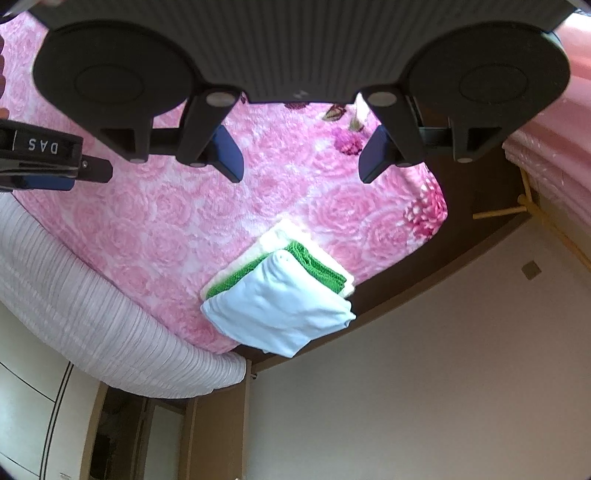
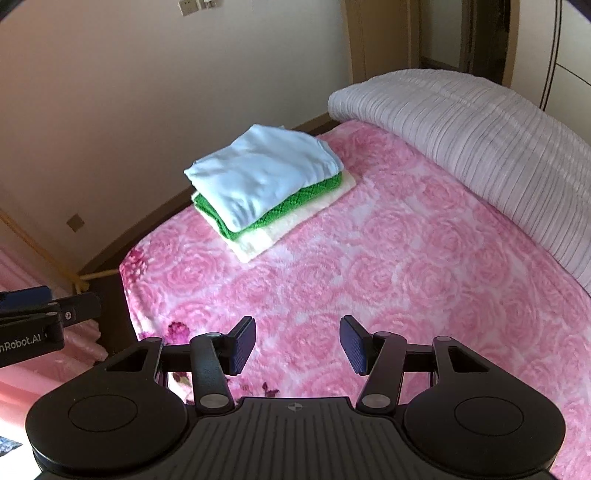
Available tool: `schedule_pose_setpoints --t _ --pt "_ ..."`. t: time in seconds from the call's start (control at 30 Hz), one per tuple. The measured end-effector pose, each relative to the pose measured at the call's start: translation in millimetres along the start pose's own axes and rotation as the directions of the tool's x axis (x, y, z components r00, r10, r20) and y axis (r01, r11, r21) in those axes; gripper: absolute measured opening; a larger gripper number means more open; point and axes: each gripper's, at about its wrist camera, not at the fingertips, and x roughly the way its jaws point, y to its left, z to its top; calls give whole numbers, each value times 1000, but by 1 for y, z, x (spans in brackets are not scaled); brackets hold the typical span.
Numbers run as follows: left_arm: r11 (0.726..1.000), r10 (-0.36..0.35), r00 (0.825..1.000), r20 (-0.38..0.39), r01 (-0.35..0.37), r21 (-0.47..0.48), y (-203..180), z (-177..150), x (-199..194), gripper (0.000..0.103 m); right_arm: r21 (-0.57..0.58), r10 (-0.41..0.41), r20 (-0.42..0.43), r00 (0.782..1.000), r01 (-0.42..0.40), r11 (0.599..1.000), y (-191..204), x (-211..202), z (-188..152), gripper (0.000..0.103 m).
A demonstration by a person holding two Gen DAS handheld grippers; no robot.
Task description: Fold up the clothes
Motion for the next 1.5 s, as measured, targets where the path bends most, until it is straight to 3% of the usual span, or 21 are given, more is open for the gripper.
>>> schedule_pose_setpoints --t 1.5 --pt "999 -32 992 -119 34 15 0 75 112 66 10 -47 -125 991 49 999 -10 105 78 54"
